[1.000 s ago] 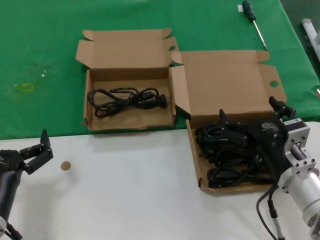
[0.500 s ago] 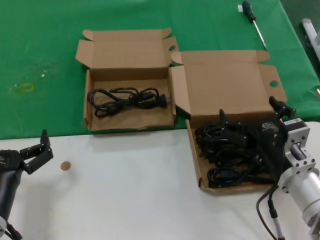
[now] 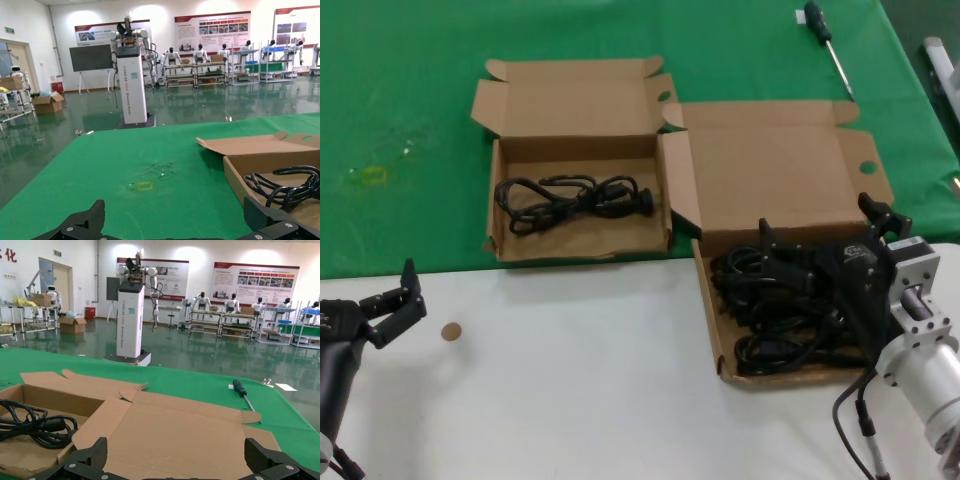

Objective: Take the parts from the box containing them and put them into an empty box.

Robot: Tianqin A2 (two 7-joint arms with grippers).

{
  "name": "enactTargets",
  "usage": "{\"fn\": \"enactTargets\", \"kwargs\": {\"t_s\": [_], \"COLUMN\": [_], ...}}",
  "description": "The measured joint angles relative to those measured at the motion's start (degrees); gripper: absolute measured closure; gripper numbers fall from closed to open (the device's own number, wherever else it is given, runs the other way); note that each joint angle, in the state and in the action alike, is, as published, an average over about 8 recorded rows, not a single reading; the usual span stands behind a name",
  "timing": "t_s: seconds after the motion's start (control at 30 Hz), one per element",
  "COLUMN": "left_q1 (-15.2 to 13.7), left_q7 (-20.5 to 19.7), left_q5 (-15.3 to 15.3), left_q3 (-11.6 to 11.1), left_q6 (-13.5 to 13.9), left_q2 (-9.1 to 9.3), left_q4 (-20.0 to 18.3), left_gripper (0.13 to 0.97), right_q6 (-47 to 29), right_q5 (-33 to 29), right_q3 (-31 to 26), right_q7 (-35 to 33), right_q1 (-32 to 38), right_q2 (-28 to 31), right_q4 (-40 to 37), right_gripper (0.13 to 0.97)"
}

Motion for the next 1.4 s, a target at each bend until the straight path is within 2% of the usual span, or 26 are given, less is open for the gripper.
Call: {"fn": "enactTargets", "kwargs": {"t_s": [1.4], "left_q1": [0.0], "left_q7": [0.0], "left_q5": [0.0], "left_q3": [0.0], "left_q6": [0.0], "left_q2": [0.0], "left_q4": [0.0], "left_gripper": [0.132], "right_q6": [0.0], "right_q5": [0.0], "right_q3": [0.0], "right_q7": [0.0], "right_q1": [0.0], "right_q2": [0.0], "right_q4": [0.0], "right_gripper": [0.129]}}
